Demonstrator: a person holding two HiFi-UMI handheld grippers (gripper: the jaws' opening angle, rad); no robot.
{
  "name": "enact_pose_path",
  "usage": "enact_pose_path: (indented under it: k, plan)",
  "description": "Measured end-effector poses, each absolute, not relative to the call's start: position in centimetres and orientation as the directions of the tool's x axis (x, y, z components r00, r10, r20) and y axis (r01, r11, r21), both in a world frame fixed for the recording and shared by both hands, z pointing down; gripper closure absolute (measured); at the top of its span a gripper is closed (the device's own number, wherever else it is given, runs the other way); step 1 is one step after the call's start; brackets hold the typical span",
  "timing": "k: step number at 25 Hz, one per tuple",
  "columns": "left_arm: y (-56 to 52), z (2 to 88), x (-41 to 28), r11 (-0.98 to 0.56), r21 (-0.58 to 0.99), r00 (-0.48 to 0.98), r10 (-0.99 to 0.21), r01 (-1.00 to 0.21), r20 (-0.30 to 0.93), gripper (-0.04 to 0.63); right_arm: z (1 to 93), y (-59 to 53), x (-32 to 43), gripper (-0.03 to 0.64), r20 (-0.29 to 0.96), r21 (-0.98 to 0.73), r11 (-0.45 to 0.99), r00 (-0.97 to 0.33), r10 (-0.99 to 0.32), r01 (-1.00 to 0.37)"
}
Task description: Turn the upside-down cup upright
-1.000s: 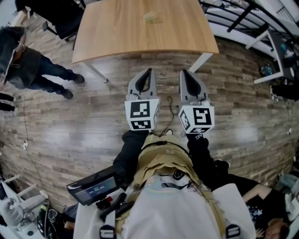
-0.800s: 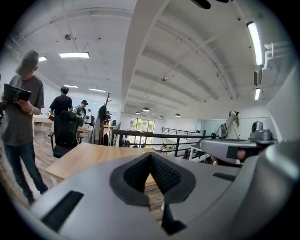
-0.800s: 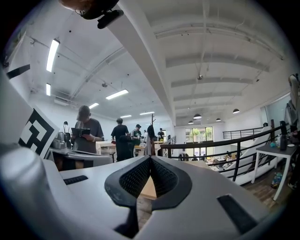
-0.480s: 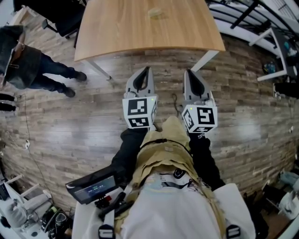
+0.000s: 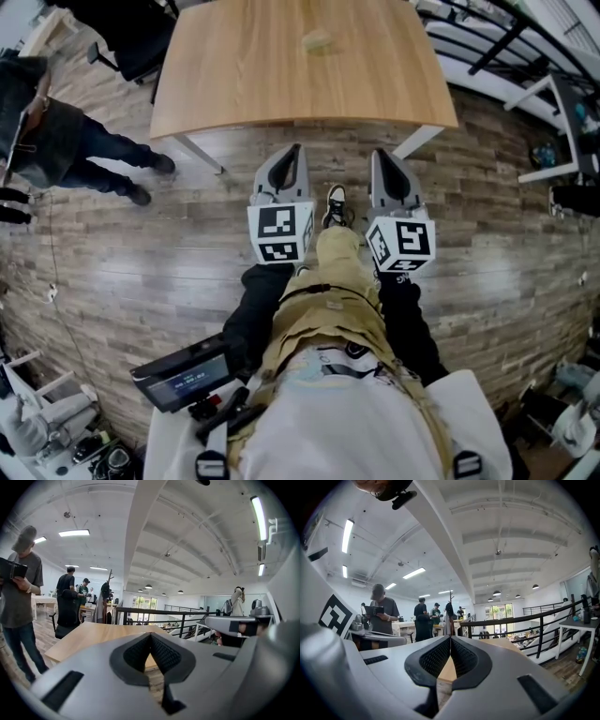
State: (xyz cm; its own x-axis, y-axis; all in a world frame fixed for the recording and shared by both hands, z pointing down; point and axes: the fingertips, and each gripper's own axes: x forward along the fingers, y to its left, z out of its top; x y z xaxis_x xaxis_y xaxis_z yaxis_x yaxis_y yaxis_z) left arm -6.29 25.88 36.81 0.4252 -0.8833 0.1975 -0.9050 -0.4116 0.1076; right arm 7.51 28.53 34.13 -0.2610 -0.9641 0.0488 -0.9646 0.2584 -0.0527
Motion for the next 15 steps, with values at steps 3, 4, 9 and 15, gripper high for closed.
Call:
enact_pose_path:
  k: [3, 4, 9, 15]
  plan:
    - [21.9, 37.2, -5.8, -0.394, 0.102, 0.407, -0.891, -0.913, 0.203, 0.594, 34.6, 24.3, 8.5, 0.595, 0.044, -0.060, 0.270, -0.273, -0.961, -0.961]
    - [20.3, 37.5, -5.4, -0.389, 0.102, 0.402, -0.892, -0.916, 0.209, 0.594, 34.7, 22.7, 8.9, 0.595, 0.042, -0.065, 0.274, -0.277, -0.960, -0.960]
    - [11.5, 37.6, -3.2, -0.371, 0.112, 0.387, -0.897, -0.922, 0.213, 0.594, 34.6, 14.0, 10.2, 0.595, 0.035, -0.081, 0.309, -0.313, -0.949, -0.948]
    - [1.7, 37.0, 0.1, -0.365, 0.112, 0.382, -0.897, -0.924, 0.224, 0.594, 34.1, 3.9, 12.0, 0.595, 0.053, -0.088, 0.343, -0.349, -0.936, -0.935]
